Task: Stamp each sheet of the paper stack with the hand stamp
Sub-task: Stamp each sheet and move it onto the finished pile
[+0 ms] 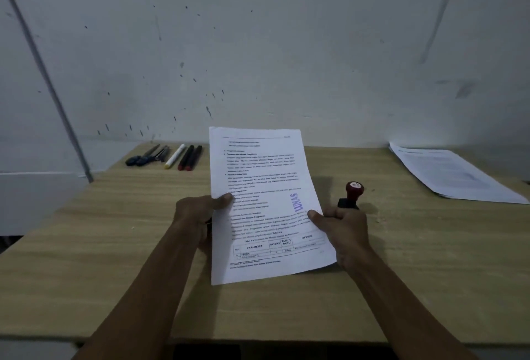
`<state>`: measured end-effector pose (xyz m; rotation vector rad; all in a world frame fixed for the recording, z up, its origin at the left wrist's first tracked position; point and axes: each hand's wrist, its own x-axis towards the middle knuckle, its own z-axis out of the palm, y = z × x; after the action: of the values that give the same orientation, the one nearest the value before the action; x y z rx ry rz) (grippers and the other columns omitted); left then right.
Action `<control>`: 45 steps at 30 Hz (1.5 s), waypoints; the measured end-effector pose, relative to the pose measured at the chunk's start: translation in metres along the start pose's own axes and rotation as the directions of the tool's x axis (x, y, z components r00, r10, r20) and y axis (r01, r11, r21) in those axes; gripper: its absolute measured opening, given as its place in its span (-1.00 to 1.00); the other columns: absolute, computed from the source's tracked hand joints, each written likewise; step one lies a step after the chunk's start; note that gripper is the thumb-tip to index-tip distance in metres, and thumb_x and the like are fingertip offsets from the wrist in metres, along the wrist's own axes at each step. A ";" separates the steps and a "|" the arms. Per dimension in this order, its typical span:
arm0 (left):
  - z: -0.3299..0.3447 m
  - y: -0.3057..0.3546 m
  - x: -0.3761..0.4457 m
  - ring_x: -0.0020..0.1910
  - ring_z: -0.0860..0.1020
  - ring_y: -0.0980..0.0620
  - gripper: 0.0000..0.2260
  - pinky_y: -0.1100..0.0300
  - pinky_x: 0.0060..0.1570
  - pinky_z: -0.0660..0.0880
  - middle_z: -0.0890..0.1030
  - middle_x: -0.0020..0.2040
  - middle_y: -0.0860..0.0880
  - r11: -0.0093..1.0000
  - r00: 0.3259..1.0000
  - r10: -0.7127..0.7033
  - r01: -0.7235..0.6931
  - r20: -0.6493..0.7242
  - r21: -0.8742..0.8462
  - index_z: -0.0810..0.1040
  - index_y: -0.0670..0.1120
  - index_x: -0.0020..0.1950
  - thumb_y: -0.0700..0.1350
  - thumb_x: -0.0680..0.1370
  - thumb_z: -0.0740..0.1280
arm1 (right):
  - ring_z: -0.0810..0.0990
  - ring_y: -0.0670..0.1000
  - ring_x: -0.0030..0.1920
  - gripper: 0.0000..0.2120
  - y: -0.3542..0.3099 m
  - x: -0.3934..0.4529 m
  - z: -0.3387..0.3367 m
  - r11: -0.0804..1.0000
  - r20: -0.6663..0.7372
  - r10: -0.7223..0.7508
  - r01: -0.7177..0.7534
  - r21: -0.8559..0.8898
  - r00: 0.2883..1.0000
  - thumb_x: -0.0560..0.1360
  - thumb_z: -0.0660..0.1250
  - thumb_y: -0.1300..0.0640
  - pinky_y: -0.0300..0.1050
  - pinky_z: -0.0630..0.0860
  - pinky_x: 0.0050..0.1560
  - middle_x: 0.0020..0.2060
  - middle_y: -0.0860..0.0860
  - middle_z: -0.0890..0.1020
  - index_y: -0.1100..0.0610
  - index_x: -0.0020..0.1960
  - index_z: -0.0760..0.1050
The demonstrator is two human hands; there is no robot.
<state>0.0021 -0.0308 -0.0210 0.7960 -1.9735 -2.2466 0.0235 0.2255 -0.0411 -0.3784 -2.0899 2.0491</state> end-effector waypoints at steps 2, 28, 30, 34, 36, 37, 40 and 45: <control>0.001 0.002 -0.003 -0.24 0.59 -0.10 -0.69 0.11 -0.35 0.49 0.64 -0.07 -0.22 0.999 1.000 0.026 -0.026 0.000 -0.038 0.60 -0.29 -0.10 -0.18 0.29 0.60 | 0.71 0.15 -0.25 -0.85 -0.002 -0.001 0.000 1.000 -0.027 -0.028 0.027 -0.005 0.999 0.39 0.52 0.32 0.03 0.66 -0.22 -0.27 0.18 0.71 0.40 -0.18 0.61; 0.186 0.097 -0.050 -0.41 0.62 -0.01 -0.89 0.39 -0.64 0.33 0.64 -0.27 -0.12 0.798 0.815 0.520 -0.570 0.256 0.195 0.58 -0.27 -0.23 -0.32 0.39 0.50 | 0.60 0.14 0.00 -0.83 -0.102 0.076 -0.137 0.782 -0.390 -0.432 0.121 -0.612 0.813 0.47 0.46 0.13 0.00 0.52 -0.09 -0.03 0.09 0.66 0.01 0.02 0.54; 0.219 0.095 -0.052 -0.41 0.63 -0.02 -0.89 0.39 -0.65 0.33 0.65 -0.28 -0.12 0.770 0.798 0.526 -0.594 0.294 0.235 0.58 -0.24 -0.28 -0.32 0.39 0.49 | 0.61 0.16 -0.03 -0.89 -0.102 0.089 -0.160 0.732 -0.399 -0.430 0.054 -0.680 0.810 0.49 0.44 0.16 -0.07 0.45 -0.14 -0.04 0.09 0.65 0.01 -0.03 0.55; 0.281 0.083 -0.049 -0.42 0.63 -0.04 -0.92 0.34 -0.61 0.34 0.65 -0.34 -0.19 0.727 0.794 0.488 -0.599 0.362 0.336 0.59 -0.27 -0.30 -0.33 0.39 0.44 | 0.61 0.18 0.01 -0.85 -0.093 0.111 -0.196 0.631 -0.379 -0.396 -0.052 -0.774 0.836 0.48 0.40 0.23 -0.04 0.46 -0.10 0.00 0.11 0.62 0.06 0.02 0.58; 0.313 0.074 -0.046 -0.46 0.62 -0.03 -0.93 0.33 -0.58 0.36 0.63 -0.39 -0.18 0.713 0.797 0.456 -0.593 0.396 0.373 0.59 -0.30 -0.30 -0.34 0.38 0.43 | 0.61 0.18 0.04 -0.81 -0.086 0.123 -0.215 0.589 -0.383 -0.357 -0.113 -0.800 0.852 0.47 0.40 0.23 -0.03 0.48 -0.05 0.03 0.11 0.60 0.07 0.06 0.56; 0.327 0.069 -0.045 -0.45 0.63 -0.06 -0.93 0.31 -0.56 0.39 0.63 -0.39 -0.19 0.708 0.799 0.440 -0.590 0.411 0.389 0.60 -0.31 -0.29 -0.34 0.38 0.44 | 0.60 0.18 0.05 -0.80 -0.082 0.129 -0.224 0.568 -0.372 -0.337 -0.128 -0.813 0.865 0.47 0.40 0.22 -0.03 0.47 -0.04 0.05 0.11 0.59 0.07 0.08 0.54; 0.371 0.053 -0.038 -0.37 0.66 -0.13 -0.91 0.22 -0.50 0.45 0.65 -0.32 -0.25 0.695 0.813 0.377 -0.565 0.443 0.445 0.59 -0.36 -0.19 -0.33 0.39 0.44 | 0.58 0.16 0.10 -0.76 -0.067 0.148 -0.255 0.531 -0.357 -0.284 -0.164 -0.831 0.890 0.48 0.41 0.19 -0.08 0.39 -0.06 0.08 0.11 0.56 0.08 0.12 0.50; 0.434 0.029 -0.020 -0.45 0.62 -0.10 -0.83 0.20 -0.52 0.47 0.64 -0.23 -0.28 0.694 0.848 0.269 -0.500 0.457 0.518 0.57 -0.37 -0.08 -0.34 0.38 0.45 | 0.59 0.15 0.08 -0.75 -0.045 0.188 -0.296 0.479 -0.358 -0.257 -0.204 -0.854 0.898 0.48 0.40 0.17 -0.04 0.48 -0.01 0.08 0.10 0.57 0.11 0.14 0.48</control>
<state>-0.1643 0.3669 0.0367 -0.0737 -2.7797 -1.5496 -0.0650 0.5651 0.0041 -0.8436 -2.5890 0.5181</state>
